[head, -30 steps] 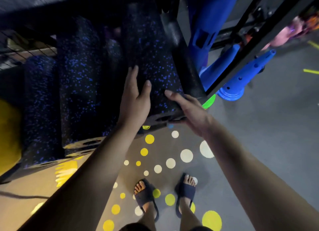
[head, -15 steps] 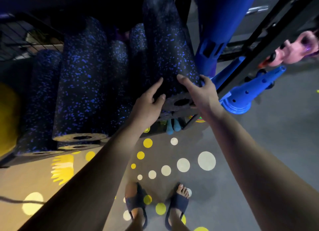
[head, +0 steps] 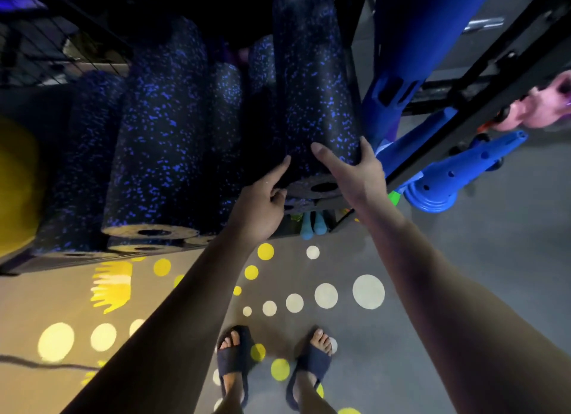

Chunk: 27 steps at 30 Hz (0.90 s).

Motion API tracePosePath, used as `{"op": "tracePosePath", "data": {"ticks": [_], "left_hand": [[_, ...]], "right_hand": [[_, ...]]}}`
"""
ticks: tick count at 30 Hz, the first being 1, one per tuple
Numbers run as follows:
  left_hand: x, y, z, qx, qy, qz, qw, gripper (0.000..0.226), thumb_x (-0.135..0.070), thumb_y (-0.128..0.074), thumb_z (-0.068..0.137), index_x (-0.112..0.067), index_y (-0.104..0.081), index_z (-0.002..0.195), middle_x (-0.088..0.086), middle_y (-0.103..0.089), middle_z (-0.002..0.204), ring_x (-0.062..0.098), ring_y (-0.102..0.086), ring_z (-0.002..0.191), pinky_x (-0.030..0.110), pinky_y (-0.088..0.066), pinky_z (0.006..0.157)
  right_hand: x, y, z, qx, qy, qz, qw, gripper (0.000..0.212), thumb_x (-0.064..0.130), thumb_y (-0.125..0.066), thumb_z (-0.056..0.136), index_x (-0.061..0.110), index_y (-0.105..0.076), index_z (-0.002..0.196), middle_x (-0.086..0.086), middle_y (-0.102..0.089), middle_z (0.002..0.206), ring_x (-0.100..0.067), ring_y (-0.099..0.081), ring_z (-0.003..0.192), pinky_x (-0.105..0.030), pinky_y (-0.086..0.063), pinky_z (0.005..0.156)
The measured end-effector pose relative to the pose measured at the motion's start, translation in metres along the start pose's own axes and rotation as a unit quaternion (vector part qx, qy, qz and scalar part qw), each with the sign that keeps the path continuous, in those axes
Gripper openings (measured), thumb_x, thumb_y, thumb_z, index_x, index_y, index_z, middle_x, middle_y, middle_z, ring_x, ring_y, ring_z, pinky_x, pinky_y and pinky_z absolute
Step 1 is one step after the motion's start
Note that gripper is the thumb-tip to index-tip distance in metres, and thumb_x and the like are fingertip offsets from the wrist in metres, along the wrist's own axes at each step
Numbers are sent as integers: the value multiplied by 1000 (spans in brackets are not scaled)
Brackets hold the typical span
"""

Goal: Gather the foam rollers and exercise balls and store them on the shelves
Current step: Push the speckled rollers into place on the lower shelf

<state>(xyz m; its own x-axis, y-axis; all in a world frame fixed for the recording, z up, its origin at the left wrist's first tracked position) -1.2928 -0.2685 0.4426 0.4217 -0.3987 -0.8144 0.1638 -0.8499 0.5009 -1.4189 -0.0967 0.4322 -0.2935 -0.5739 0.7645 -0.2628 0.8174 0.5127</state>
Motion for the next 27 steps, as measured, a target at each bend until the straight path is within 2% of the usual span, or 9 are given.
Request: {"op": "tracePosePath", "data": {"ticks": [2,5,9,11,14,16,18,21,27], "left_hand": [[2,11,-8,-8,-20,24,999,55,-12,-49,102,-42,-45,148,1,-69,105,3,-55,71,-2,-36,66],[-7,58,-30,-109,-122,97,982,42,-6,-52,98,-20,-63,136,19,-71,108,15,-60,84,16,-50,74],[-10,138,-79,-307,-247,315,863,31,-21,-59,96,-18,-70,124,4,-64,135,28,-56,127,44,-42,105],[16,162,-83,-281,-187,413,846,47,-49,-61,93,-27,-62,135,7,-50,152,34,-42,141,53,-29,113],[80,181,-75,-109,-40,413,903,96,-78,-66,72,-50,-25,154,10,-6,169,47,-20,149,67,-25,114],[103,195,-74,-66,-18,334,940,107,-69,-77,67,-60,-12,151,4,9,169,45,-22,149,65,-42,106],[108,211,-75,-87,-45,276,956,104,-61,-80,70,-60,-14,151,2,6,169,38,-27,149,57,-51,100],[118,225,-77,-107,-79,218,967,101,-48,-83,76,-56,-18,152,2,1,169,25,-23,153,46,-51,100],[146,255,-95,-190,-91,126,969,97,-8,-78,79,-39,-27,155,4,-19,167,14,-31,143,44,-52,98]], "right_hand": [[1,2,0,-8,3,1,1000,123,101,-63,34,40,-47,140,7,-62,130,-18,-61,119,-41,-50,104],[14,1,-7,-37,2,-46,998,120,100,-62,40,36,-48,141,3,-58,136,-23,-57,124,-46,-46,108],[51,10,-66,-225,116,-192,948,90,77,-61,75,26,-43,147,-10,-37,150,-38,-35,136,-51,-28,111],[67,-12,-109,-276,192,-189,923,66,64,-63,82,23,-56,133,-16,-47,135,-39,-43,123,-47,-33,101],[74,-72,-155,-255,256,-159,919,37,47,-66,88,17,-65,109,-18,-55,110,-36,-49,101,-43,-36,83],[44,-128,-151,-139,173,-123,967,46,52,-61,90,10,-64,107,-20,-59,106,-36,-53,97,-40,-40,80],[-16,-191,-148,39,-43,-61,996,78,75,-47,86,6,-60,121,-23,-62,115,-32,-60,95,-36,-46,81],[-72,-260,-191,206,-346,169,900,97,86,-48,79,16,-42,147,-18,-53,139,-40,-62,113,-52,-55,93],[-73,-290,-167,124,-323,277,896,86,66,-74,77,17,-46,142,-9,-53,133,-33,-62,108,-51,-61,72]]}}
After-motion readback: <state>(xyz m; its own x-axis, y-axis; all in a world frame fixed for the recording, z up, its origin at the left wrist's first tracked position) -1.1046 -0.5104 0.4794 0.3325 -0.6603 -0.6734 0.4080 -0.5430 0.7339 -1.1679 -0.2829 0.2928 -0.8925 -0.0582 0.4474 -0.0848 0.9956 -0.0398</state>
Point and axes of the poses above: each hand's wrist, its own z-axis towards the middle knuckle, its own y-axis out of the back of the hand, x = y × z, the point moved 10 cm from there along z, towards the middle knuckle
